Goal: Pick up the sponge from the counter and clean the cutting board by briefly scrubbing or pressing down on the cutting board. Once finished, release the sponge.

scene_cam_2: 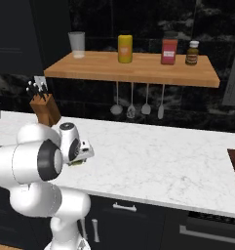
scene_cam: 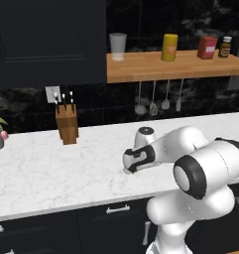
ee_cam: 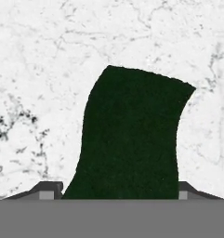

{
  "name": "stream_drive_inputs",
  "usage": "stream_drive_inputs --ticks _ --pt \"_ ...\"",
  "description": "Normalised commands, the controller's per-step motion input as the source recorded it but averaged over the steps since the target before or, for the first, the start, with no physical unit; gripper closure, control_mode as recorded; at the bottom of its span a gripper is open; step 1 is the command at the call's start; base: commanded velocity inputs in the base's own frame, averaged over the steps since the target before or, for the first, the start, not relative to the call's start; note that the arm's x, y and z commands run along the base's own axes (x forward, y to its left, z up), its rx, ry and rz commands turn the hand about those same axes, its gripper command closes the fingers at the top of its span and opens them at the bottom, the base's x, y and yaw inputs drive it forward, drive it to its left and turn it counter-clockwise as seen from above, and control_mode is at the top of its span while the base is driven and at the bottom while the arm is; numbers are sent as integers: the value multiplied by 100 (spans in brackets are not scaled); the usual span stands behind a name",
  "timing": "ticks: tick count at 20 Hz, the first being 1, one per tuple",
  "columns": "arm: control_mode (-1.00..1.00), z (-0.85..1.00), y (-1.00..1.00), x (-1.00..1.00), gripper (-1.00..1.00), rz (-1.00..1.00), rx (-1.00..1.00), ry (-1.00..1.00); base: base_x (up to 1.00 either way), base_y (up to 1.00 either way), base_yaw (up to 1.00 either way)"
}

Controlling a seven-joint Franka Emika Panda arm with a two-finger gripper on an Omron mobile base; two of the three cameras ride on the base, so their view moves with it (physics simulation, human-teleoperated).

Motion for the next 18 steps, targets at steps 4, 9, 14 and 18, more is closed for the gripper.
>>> stream_drive_inputs --ticks 4,9,14,18 --pt "-100 27 -56 -92 100 -9 5 -28 0 0 0" --pt "-100 70 -41 -61 100 -11 11 -22 0 0 0" --pt "-100 63 -6 -24 100 -7 7 -10 0 0 0" --pt "-100 26 -3 -46 100 -3 6 0 0 0 0"
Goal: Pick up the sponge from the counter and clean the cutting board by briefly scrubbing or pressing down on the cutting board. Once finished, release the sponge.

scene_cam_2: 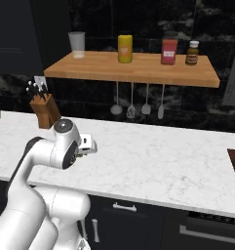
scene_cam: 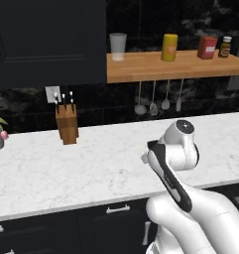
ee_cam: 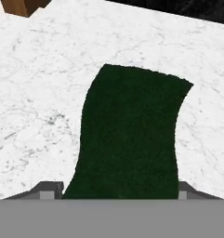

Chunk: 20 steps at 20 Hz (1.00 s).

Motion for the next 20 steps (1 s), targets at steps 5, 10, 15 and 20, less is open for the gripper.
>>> stream_drive_inputs --ticks 5,10,15,20 --pt "-100 1 -30 -89 100 -9 6 0 0 0 0" --pt "-100 0 -61 -100 100 -13 7 0 0 0 0" --pt "-100 0 -33 -82 100 -14 3 0 0 0 0" --pt "-100 0 41 9 100 0 0 -1 0 0 0"
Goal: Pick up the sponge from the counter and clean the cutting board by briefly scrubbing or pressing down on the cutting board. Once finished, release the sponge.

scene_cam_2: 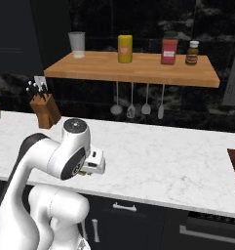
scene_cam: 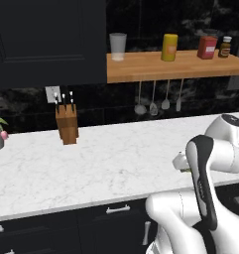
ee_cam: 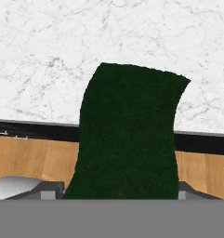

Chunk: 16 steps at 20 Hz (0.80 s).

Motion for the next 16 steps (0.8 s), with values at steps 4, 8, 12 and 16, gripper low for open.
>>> stream_drive_inputs --ticks 4,8,12,16 --pt "-100 0 44 36 100 0 0 -1 0 0 0" --pt "-100 0 33 24 100 0 0 0 0 0 0" --pt "-100 0 14 7 100 0 0 0 0 0 0" --pt "100 0 1 -6 100 -2 0 1 -12 -4 -2"
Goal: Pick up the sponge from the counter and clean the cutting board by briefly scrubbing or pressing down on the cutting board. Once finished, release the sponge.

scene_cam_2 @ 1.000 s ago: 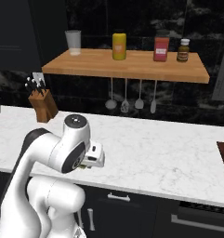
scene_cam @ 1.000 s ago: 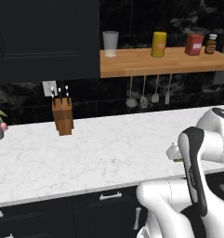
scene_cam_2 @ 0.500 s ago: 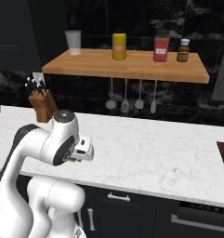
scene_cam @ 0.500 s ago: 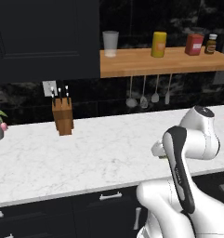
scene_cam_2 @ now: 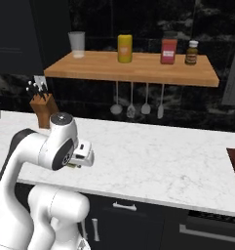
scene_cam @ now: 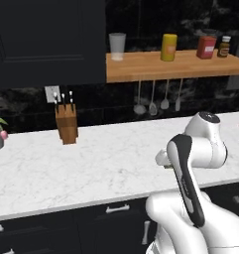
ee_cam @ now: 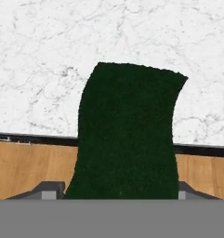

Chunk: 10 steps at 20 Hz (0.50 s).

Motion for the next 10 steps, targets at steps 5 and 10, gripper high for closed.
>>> stream_drive_inputs --ticks 5,10 --pt "100 0 0 0 100 0 0 0 -69 -47 -9" --pt "100 0 0 0 100 0 0 0 -46 -81 -12"
